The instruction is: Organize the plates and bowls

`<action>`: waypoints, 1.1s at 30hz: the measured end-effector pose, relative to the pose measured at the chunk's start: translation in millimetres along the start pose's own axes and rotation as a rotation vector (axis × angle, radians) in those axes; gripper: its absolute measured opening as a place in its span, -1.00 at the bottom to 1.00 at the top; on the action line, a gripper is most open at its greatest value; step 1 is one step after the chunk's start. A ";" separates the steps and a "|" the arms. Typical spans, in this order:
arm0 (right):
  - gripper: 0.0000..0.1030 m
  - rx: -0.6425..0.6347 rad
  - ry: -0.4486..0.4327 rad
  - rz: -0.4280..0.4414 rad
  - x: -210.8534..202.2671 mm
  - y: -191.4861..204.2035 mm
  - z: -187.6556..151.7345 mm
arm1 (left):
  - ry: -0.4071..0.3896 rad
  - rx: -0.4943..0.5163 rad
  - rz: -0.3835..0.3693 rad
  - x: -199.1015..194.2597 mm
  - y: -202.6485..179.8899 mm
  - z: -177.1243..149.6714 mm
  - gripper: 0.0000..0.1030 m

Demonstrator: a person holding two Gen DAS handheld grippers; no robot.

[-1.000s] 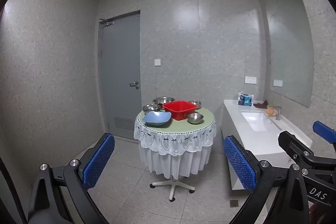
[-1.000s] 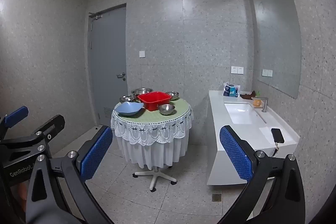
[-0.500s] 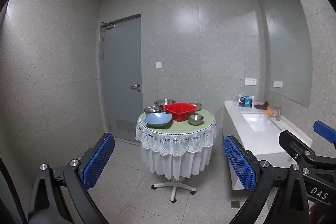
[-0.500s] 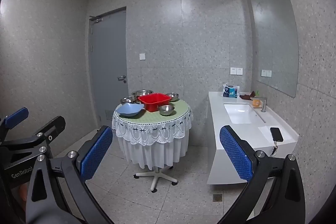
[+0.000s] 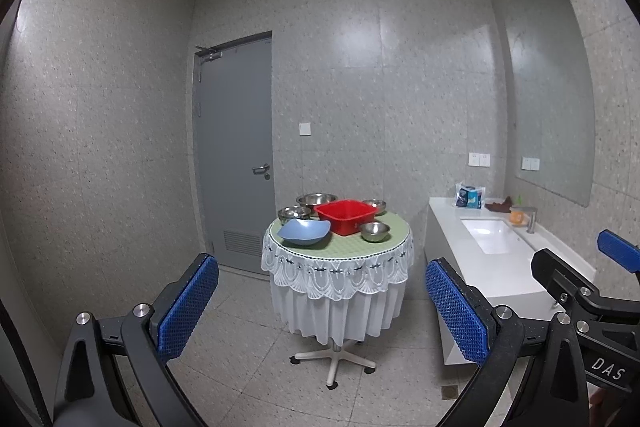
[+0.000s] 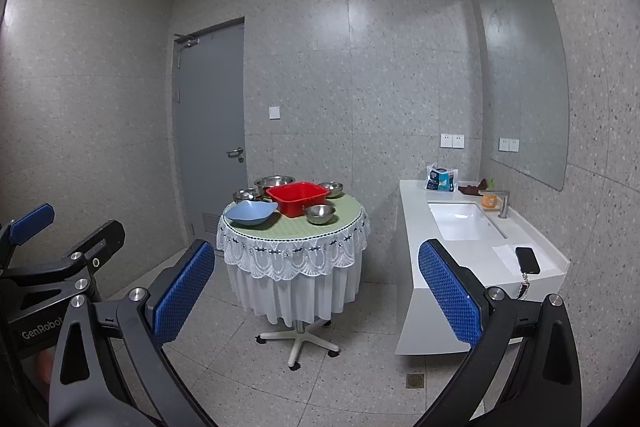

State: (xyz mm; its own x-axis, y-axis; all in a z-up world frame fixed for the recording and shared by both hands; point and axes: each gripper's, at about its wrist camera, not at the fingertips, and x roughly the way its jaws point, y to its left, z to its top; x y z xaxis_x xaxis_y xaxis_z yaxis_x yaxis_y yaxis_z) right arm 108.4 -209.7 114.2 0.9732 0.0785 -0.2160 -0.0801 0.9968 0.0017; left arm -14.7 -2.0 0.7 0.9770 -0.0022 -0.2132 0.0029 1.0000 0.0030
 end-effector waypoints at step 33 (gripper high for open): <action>1.00 0.011 0.004 0.010 1.3 1.6 -1.7 | -0.003 -0.001 0.003 -1.1 1.0 0.1 0.99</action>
State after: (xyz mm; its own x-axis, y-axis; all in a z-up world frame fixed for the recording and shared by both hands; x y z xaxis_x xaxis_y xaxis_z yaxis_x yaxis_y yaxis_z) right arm 109.1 -208.0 112.3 0.9716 0.0887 -0.2195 -0.0876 0.9960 0.0147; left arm -15.7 -1.1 1.0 0.9777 0.0005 -0.2101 0.0000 1.0000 0.0023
